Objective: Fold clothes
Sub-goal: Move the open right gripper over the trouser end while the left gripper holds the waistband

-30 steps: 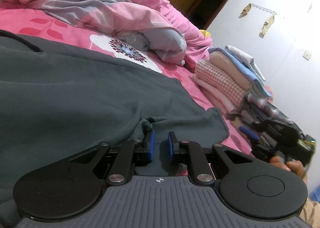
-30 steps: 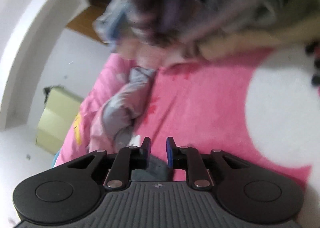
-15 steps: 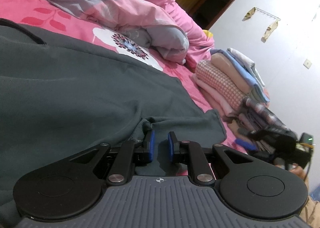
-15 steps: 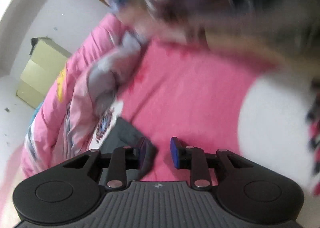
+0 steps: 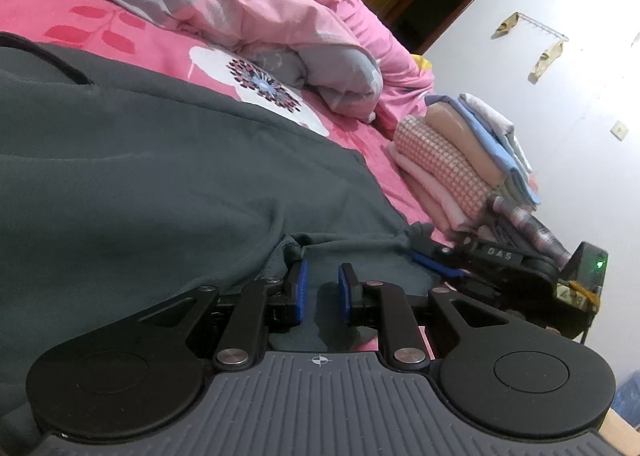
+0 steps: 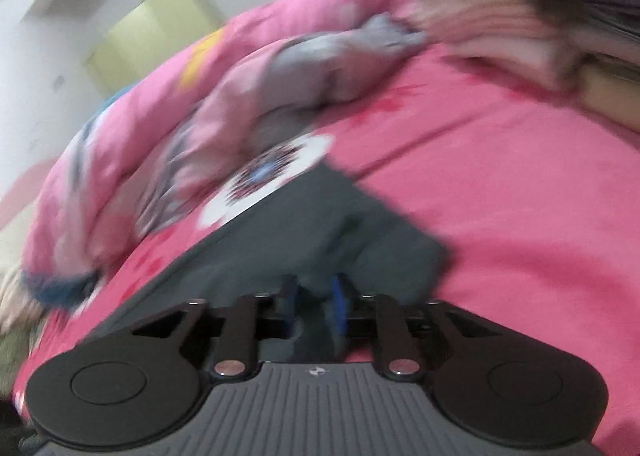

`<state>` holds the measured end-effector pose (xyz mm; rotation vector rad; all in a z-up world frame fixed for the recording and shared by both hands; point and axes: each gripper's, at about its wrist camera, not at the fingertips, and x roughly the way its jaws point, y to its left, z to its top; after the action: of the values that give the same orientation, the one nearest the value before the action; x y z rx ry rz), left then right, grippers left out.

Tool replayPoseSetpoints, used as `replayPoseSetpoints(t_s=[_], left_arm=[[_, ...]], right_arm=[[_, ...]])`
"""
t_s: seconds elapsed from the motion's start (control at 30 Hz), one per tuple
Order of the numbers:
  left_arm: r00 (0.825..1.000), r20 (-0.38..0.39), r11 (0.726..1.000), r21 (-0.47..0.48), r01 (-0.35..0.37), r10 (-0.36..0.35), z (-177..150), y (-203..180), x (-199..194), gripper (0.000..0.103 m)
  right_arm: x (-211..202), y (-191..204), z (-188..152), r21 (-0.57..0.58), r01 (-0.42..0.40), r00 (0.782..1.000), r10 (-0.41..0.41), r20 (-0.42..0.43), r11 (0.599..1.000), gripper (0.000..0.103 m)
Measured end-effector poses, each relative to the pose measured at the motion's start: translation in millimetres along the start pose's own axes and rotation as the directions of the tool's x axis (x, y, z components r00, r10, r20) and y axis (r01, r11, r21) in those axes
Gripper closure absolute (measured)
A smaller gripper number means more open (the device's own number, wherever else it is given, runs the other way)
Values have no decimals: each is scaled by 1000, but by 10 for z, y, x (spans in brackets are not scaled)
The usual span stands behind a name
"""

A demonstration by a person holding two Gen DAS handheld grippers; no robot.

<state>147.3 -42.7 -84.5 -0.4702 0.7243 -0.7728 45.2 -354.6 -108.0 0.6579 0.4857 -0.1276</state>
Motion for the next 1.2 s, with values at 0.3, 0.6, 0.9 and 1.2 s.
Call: replayPoseSetpoints(t_s=[0.3, 0.6, 0.9, 1.2], left_arm=[[1000, -13, 1000, -11, -24, 23, 18, -28, 9, 84], [997, -11, 995, 66, -78, 79, -7, -146, 14, 84], [990, -15, 983, 119, -137, 140, -24, -263, 29, 84], [984, -11, 973, 155, -172, 176, -47, -332, 43, 83]], right_arm=[[-402, 389, -85, -217, -25, 988, 57, 144, 976, 87], [161, 500, -280, -350, 117, 993, -119, 16, 930, 88], [186, 537, -327, -365, 134, 991, -131, 33, 921, 85], [-119, 529, -261, -237, 109, 994, -101, 45, 965, 61]])
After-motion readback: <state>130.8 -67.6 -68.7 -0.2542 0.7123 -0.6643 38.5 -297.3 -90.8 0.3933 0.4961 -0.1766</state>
